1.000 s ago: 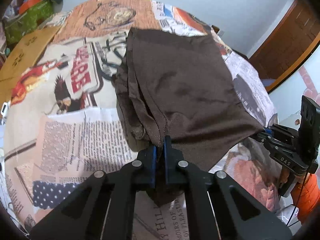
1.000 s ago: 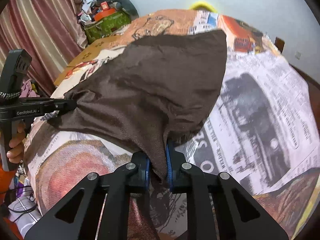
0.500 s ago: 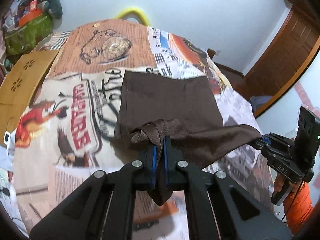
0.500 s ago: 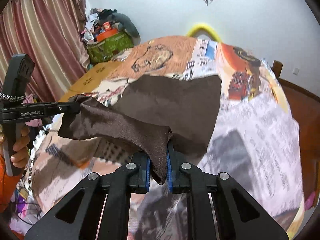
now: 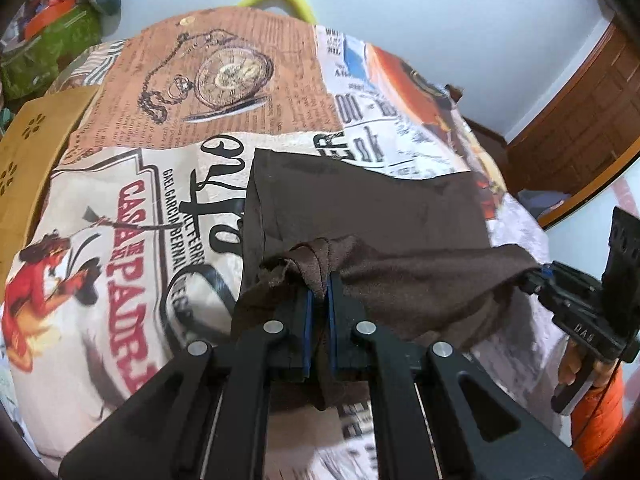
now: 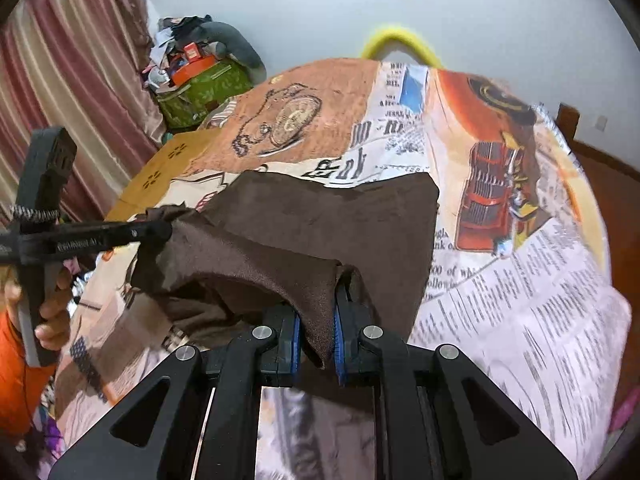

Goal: Fold small clothes

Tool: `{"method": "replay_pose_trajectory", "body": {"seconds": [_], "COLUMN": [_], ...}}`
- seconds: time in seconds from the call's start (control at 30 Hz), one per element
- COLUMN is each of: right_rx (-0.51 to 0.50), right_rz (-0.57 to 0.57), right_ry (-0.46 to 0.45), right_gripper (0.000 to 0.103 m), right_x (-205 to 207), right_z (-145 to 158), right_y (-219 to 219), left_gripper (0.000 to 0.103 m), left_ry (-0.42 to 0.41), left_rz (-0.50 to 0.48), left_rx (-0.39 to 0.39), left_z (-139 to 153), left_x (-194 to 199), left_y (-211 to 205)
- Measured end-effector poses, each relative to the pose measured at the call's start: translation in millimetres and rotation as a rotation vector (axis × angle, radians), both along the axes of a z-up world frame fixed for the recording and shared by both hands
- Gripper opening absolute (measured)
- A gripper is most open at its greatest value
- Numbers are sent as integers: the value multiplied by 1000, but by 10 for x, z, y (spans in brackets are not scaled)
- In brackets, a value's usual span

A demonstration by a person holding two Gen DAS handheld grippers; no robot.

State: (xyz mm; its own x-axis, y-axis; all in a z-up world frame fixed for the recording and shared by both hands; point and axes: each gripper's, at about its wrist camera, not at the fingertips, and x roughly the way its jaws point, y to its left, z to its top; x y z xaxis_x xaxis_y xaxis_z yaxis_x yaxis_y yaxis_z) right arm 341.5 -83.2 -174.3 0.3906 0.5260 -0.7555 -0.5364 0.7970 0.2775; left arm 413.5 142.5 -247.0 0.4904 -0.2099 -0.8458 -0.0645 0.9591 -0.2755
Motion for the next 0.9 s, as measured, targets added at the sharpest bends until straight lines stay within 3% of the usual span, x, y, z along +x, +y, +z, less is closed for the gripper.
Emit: {"method": "replay_pose_trajectory", "body": {"seconds": [0.2,0.3,0.33,0.43,0.47,0.7,0.9], "right_rx": [-2,-6,-6,-3,6,79,46], "right_rz": [1,-1,-8,-51,-66,-108,-68], "right_ry": [33,50,59,63,51,-13,-25], "right_gripper": [14,15,19,41,49,52,52], "right_x": [214,270,286,323,318,111,-113], "right_z": [-203,-231,-230,-159,-112,260,202], "right_y": [11,-3,-15,-102,-141,-408,-339], "left_gripper": [6,14,20,55,59,67,68], "left_ry": [22,24,23,-9,-28,-100,-24], "left_rz": [8,20,20,31,32,39,-29], "left_rx": [-1,5,15,62,70,91,166], "left_z": [-212,-203,-178,-32,29,388,152], "left_x": [212,240,237,191,165,-72,-220], "left_y": [57,81,81,70,70,101,-57]}}
